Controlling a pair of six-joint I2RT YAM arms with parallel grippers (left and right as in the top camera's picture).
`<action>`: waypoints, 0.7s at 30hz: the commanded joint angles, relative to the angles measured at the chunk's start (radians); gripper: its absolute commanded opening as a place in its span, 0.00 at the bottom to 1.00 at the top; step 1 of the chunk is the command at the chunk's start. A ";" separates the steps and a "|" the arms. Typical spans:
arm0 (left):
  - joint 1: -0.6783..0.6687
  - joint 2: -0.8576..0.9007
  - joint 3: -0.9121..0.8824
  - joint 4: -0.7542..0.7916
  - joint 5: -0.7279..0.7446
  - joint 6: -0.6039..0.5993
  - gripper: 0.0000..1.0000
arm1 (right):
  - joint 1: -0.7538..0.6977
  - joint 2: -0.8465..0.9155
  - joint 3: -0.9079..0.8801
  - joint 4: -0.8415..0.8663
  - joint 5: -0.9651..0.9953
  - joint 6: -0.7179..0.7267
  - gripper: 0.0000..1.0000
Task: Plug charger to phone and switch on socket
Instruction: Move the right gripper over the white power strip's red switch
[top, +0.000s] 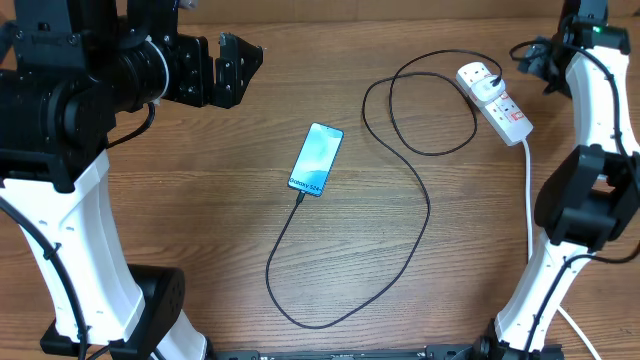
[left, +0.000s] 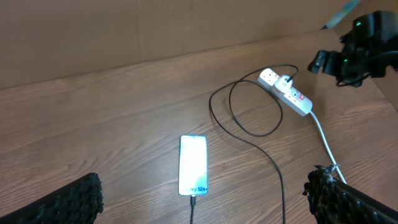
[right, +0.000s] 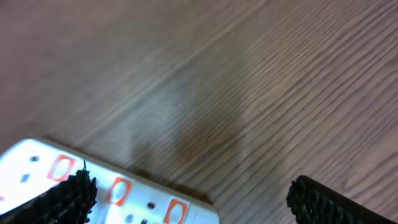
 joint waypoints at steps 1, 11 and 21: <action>-0.009 0.011 0.000 -0.002 -0.007 -0.010 1.00 | 0.003 0.039 0.011 0.009 0.009 -0.017 1.00; -0.009 0.011 0.000 -0.002 -0.007 -0.009 1.00 | 0.003 0.078 -0.035 0.022 -0.103 -0.016 1.00; -0.009 0.011 0.000 -0.002 -0.007 -0.010 1.00 | -0.010 0.079 -0.088 0.049 -0.113 -0.014 1.00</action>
